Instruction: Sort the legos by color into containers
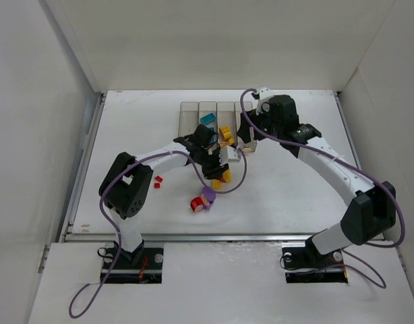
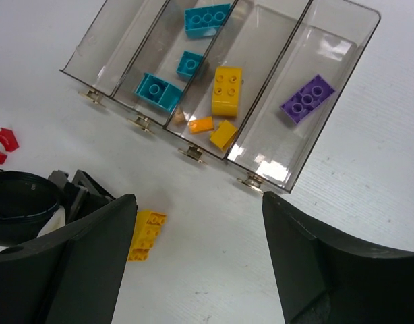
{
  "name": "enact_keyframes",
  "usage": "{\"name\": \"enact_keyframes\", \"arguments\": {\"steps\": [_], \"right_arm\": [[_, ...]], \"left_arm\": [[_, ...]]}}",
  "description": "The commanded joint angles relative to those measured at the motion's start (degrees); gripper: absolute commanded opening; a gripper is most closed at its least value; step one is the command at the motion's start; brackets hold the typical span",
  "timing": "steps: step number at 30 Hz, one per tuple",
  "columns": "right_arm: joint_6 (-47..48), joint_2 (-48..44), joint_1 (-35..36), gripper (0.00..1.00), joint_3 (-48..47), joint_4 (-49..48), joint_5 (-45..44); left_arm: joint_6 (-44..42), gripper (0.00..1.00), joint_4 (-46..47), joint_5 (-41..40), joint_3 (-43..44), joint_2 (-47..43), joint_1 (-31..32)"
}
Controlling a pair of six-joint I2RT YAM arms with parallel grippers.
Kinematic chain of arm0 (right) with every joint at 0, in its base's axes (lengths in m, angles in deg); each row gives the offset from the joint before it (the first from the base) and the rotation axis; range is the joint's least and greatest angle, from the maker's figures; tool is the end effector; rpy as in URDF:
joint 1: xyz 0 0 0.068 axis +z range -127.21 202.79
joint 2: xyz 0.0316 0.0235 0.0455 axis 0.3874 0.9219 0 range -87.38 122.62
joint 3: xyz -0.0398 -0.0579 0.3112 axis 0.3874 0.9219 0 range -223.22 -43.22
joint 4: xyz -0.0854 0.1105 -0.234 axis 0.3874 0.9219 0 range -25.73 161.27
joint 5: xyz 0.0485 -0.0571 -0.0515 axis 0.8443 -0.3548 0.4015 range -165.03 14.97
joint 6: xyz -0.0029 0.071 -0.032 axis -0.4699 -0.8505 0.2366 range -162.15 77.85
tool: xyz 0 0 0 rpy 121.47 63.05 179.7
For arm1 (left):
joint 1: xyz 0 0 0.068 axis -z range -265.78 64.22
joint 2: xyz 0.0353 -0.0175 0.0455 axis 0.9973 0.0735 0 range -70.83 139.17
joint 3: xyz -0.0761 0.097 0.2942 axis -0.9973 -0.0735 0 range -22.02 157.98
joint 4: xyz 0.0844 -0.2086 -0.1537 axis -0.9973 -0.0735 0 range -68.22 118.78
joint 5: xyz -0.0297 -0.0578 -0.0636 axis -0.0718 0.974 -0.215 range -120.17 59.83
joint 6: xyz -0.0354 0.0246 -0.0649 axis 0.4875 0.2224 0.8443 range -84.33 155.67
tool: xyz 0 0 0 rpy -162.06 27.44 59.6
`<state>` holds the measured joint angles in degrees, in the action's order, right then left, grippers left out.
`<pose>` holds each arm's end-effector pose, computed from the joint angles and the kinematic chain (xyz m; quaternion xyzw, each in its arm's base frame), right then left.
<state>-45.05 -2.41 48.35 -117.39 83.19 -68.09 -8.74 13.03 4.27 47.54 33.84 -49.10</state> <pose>0.3374 0.1703 0.3652 -0.1994 0.8404 0.1739 0.4729 0.3183 -0.2839 0.2163 0.6604 0.6194 -0.2567 0.3380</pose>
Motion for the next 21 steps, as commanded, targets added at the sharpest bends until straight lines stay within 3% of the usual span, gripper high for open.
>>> {"name": "enact_keyframes", "arguments": {"steps": [1,6,7,8,14,19,21], "right_arm": [[-2.46,-0.50,-1.64,0.82,-0.80,1.90,4.12],[-7.11,-2.78,-7.71,0.87,0.78,5.34,11.94],[-9.47,-4.27,-8.50,0.98,1.48,5.34,13.35],[-10.37,-4.89,-8.51,1.00,1.49,6.73,13.89],[-12.92,-8.58,-3.94,1.00,2.36,5.54,13.26],[-16.52,-6.32,-3.42,1.00,7.19,-4.05,33.17],[-17.75,-4.82,-2.80,1.00,7.20,-4.59,33.23]], "left_arm": [[1.50,0.00,-2.36,1.42,2.94,-0.69,0.32],[5.28,0.00,-4.55,2.57,5.40,-6.21,0.32],[5.90,0.00,-4.55,3.09,5.41,-7.44,0.32],[5.91,0.00,-4.55,3.09,5.93,-9.89,0.32],[7.75,0.00,-0.69,2.04,5.24,-16.76,0.32],[9.60,0.00,1.95,0.98,4.00,-18.53,0.32],[10.48,0.00,2.65,0.38,4.71,-18.53,0.32]]}}
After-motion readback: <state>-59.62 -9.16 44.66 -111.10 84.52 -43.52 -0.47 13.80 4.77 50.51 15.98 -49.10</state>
